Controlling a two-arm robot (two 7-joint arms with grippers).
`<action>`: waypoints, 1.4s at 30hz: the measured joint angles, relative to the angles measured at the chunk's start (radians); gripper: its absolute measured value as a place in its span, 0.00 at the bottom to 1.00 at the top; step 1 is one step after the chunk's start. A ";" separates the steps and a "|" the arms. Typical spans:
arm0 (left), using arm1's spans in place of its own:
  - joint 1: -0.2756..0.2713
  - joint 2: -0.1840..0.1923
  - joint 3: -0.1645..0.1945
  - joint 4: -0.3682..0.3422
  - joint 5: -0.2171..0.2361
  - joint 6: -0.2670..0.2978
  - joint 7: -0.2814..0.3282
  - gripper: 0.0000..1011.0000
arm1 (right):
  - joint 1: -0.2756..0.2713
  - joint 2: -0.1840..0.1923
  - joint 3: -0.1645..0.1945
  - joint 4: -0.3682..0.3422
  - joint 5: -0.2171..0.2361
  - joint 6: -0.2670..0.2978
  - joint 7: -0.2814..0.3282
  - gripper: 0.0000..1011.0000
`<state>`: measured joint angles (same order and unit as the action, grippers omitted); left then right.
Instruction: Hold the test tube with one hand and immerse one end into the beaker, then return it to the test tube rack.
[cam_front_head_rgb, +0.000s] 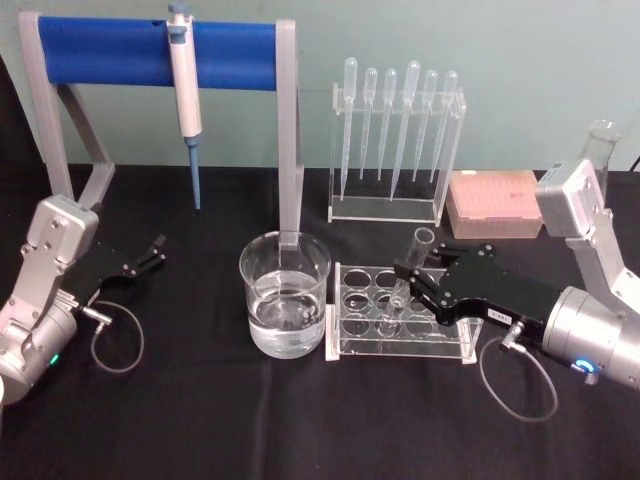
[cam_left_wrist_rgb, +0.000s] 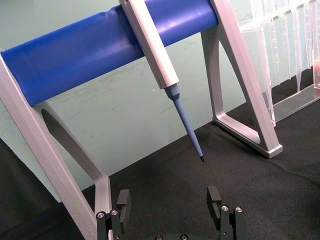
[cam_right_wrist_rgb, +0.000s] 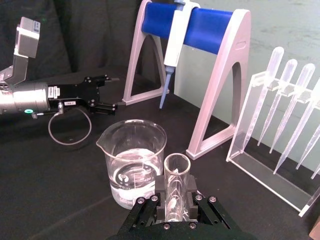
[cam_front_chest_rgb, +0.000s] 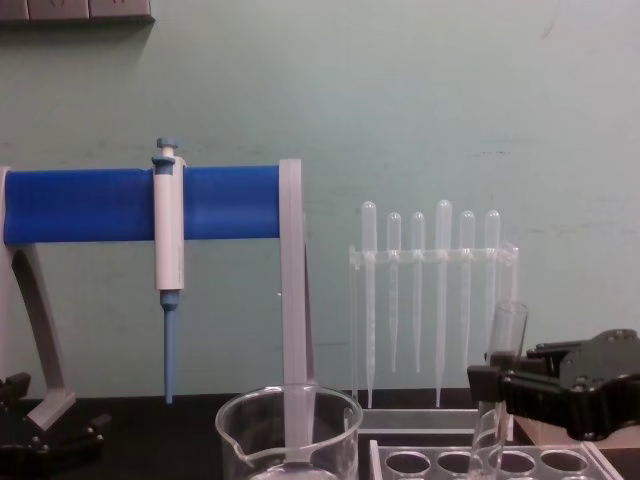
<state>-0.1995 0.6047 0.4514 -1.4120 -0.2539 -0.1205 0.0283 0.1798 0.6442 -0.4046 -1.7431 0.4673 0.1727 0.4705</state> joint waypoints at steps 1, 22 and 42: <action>0.000 0.000 0.000 0.000 0.000 0.000 0.000 0.99 | 0.000 0.000 0.000 0.000 0.000 0.000 0.000 0.24; 0.000 0.000 0.000 0.000 0.000 0.000 0.000 0.99 | 0.001 0.001 0.001 -0.002 0.001 0.001 0.000 0.54; 0.000 0.000 0.000 0.000 0.000 0.000 0.000 0.99 | -0.132 -0.150 0.201 -0.125 0.005 -0.062 -0.351 0.99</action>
<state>-0.1995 0.6047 0.4513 -1.4120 -0.2539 -0.1205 0.0283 0.0473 0.4947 -0.2038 -1.8681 0.4727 0.1110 0.1200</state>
